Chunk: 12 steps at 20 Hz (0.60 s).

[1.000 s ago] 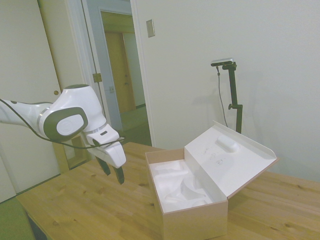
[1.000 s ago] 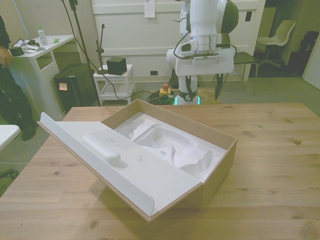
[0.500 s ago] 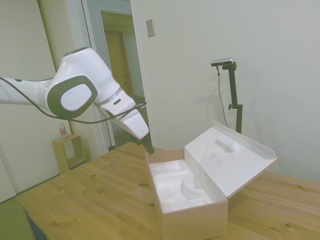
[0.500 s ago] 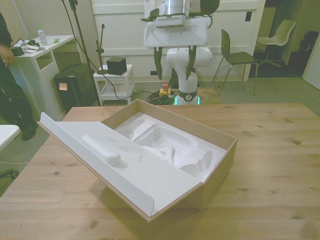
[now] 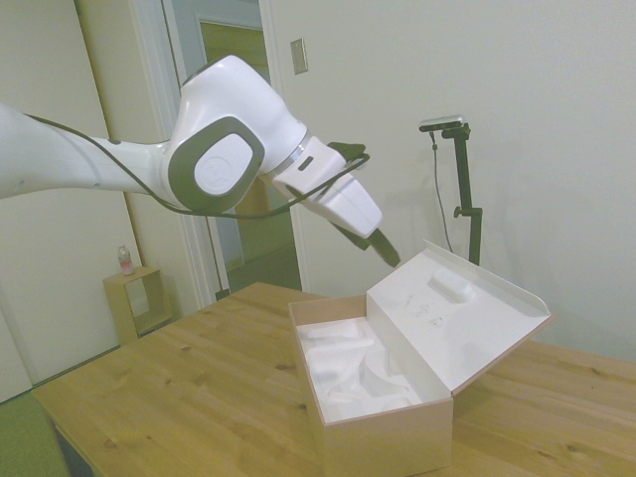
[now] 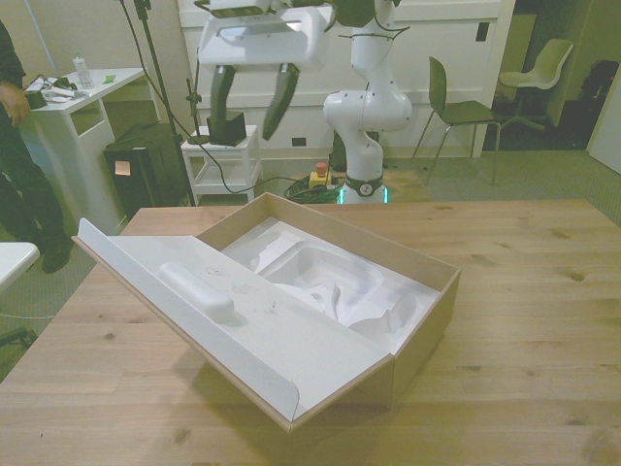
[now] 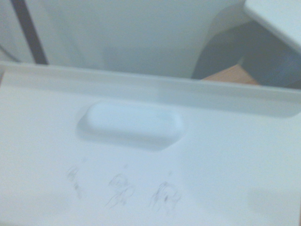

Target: Close the box

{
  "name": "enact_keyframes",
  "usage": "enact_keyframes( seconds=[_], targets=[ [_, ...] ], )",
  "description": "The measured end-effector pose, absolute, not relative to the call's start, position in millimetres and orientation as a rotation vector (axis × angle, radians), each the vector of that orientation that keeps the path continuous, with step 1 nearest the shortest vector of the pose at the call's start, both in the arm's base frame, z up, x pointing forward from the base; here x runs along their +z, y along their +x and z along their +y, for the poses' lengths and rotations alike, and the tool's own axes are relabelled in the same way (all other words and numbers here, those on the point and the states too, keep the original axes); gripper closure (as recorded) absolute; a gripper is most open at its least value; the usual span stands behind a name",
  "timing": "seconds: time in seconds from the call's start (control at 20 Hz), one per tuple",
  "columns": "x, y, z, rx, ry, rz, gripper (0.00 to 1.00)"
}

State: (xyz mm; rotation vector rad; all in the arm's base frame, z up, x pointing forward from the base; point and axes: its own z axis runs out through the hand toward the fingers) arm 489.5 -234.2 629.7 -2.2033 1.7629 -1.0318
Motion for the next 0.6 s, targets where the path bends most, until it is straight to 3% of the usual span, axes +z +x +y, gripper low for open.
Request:
enact_keyframes(
  seconds=[0.6],
  targets=[
    [658.1, 512.1, -358.6, -1.185, -2.077, 1.935, 0.0]
  ],
)
